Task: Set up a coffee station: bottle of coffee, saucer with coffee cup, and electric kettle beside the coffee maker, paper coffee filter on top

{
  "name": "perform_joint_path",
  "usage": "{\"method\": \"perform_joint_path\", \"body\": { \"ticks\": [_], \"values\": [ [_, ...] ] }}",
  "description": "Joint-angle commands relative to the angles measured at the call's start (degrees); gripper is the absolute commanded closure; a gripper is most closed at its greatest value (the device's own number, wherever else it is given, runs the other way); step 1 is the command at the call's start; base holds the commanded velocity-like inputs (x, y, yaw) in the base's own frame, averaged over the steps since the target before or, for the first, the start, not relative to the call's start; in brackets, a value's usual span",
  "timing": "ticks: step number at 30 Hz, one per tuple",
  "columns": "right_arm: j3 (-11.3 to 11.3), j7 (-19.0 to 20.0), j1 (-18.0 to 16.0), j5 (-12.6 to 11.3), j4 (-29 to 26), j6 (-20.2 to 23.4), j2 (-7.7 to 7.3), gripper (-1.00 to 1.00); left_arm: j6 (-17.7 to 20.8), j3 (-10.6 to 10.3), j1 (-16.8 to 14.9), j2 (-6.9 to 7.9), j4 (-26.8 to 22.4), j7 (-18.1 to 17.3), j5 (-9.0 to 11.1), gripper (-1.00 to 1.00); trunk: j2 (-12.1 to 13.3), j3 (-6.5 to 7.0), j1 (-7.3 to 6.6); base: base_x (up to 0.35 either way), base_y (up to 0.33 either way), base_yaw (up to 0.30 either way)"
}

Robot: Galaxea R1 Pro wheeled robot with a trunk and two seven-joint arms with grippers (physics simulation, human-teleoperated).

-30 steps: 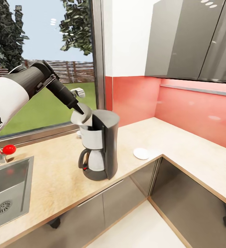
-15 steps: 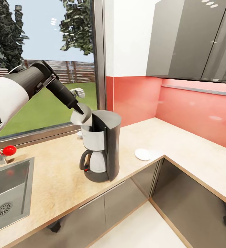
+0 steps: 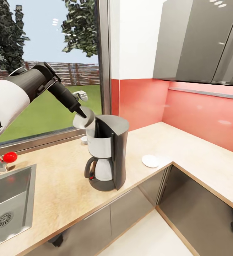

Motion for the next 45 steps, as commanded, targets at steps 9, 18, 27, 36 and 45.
{"method": "perform_joint_path", "body": {
  "ticks": [9,18,27,36,45],
  "values": [
    [-0.07,0.03,-0.03,-0.39,0.01,-0.2,0.01,-1.0,0.36,0.23,-0.07,-0.15,-0.1,-0.4,0.04,1.0,-0.12,-0.13,0.03,0.001,0.001,0.0],
    [-0.08,0.03,-0.03,-0.39,0.01,-0.2,0.01,-1.0,0.41,0.2,-0.07,-0.74,-0.27,-0.58,0.25,1.0,-0.12,-0.13,0.03,0.0,0.0,0.0],
    [-0.06,0.03,-0.03,-0.39,0.01,-0.2,-0.06,-1.0,0.53,0.19,-0.07,-0.96,-0.34,-0.58,0.62,1.0,-0.12,-0.13,0.03,0.0,0.0,0.0],
    [-0.1,0.03,-0.03,-0.39,0.01,-0.2,-0.08,-1.0,0.4,0.27,0.09,-1.9,-0.37,-0.58,0.75,1.0,-0.12,-0.13,0.03,0.0,0.0,0.0],
    [-0.12,0.03,-0.03,-0.39,0.0,-0.2,-0.1,-1.0,0.36,0.12,1.21,-2.08,-0.37,-0.58,0.46,1.0,-0.12,-0.13,0.03,0.0,0.0,0.0]
  ]
}}
